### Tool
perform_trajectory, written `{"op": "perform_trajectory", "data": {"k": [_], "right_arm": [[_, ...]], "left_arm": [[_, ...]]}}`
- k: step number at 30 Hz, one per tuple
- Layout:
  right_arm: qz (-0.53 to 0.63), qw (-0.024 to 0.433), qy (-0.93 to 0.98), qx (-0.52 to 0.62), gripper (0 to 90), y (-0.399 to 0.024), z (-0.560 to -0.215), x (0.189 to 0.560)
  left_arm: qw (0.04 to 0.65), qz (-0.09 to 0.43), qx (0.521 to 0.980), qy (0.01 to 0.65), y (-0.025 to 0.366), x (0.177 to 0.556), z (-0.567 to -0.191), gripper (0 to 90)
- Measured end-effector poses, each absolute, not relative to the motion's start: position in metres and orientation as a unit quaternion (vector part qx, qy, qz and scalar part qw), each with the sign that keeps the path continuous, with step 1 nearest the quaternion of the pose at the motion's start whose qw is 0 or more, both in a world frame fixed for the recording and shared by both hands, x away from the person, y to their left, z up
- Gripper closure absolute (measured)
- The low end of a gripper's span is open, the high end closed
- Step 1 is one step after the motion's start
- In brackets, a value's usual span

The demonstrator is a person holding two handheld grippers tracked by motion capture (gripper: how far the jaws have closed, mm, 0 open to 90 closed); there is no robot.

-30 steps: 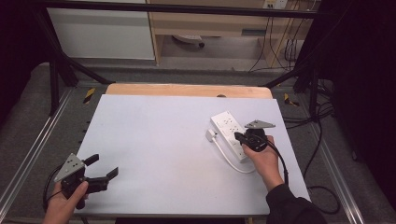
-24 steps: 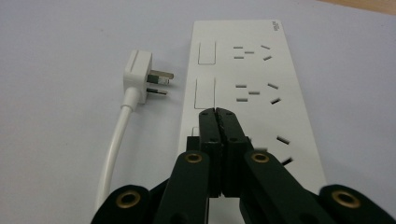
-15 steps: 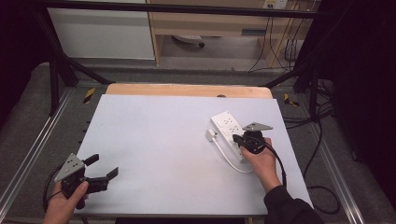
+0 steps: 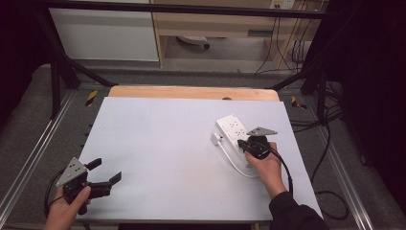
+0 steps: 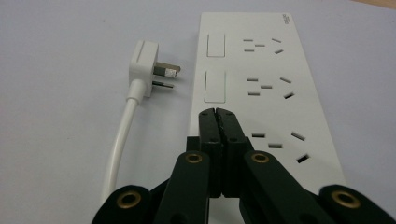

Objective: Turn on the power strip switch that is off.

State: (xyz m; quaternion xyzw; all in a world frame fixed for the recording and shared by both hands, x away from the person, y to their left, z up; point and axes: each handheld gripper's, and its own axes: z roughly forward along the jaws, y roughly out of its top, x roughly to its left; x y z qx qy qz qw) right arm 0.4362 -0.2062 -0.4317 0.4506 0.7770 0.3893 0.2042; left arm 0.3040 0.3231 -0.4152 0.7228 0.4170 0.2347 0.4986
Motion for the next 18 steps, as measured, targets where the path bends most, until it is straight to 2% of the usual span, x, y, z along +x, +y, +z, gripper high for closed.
{"op": "perform_trajectory", "data": {"k": [18], "right_arm": [[0.394, 0.208, 0.773, 0.451, 90.0, -0.2086, -0.4372, 0.4325]], "left_arm": [[0.498, 0.234, 0.724, 0.417, 0.3228, 0.3039, -0.4154, 6.7]]}}
